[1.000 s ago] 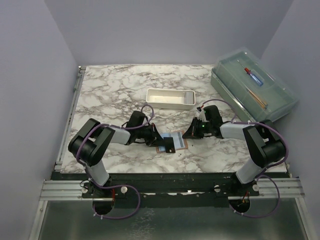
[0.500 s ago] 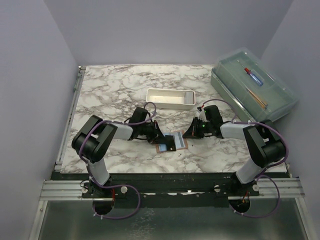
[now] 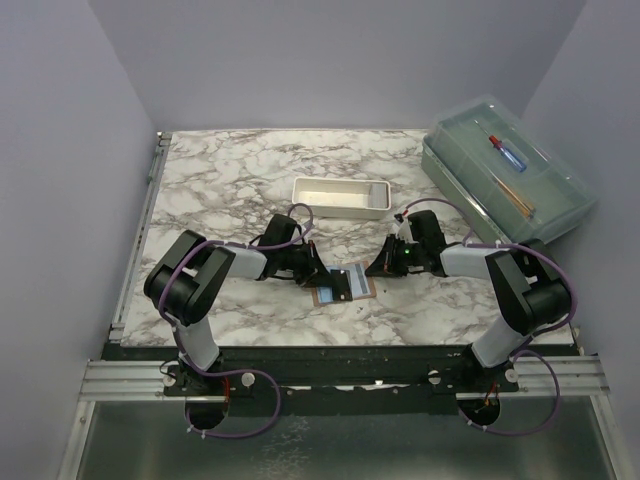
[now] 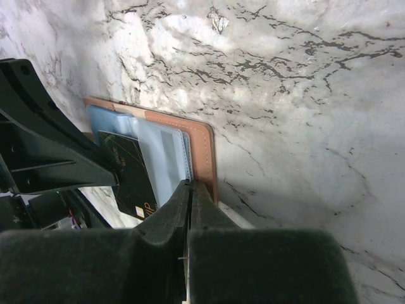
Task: Put the credit cards into the card holder
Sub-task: Insert the credit card into the card holder.
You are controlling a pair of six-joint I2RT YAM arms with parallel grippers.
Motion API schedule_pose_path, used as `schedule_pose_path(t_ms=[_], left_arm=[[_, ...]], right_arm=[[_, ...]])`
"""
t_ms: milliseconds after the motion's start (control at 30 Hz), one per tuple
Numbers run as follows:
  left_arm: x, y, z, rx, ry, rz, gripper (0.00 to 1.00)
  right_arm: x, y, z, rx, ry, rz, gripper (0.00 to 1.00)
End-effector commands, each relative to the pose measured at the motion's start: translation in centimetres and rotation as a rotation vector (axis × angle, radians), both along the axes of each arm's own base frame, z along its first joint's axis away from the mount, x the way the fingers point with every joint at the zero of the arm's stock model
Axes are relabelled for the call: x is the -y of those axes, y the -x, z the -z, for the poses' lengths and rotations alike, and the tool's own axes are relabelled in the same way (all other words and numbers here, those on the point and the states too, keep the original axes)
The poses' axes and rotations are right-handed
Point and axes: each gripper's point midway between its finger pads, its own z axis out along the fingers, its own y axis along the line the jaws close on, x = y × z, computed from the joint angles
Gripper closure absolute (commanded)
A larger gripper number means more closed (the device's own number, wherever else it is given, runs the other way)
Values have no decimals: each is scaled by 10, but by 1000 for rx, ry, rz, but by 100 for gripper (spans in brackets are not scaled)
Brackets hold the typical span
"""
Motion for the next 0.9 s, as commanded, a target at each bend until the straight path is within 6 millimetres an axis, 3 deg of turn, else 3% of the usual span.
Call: schedule_pose_path(t_ms=[0, 333, 700, 867], left_arm=[[-7, -17, 15, 31, -79, -86, 100], [-6, -29, 13, 41, -67, -155, 100], [5, -19, 17, 52, -51, -206, 100], [9, -10, 28, 28, -51, -146, 100]], right_arm=[[4, 4, 12, -13, 32, -5, 100], [4, 4, 9, -13, 29, 2, 100], [1, 10, -1, -44, -11, 48, 99], [9, 5, -11, -15, 46, 53, 88]])
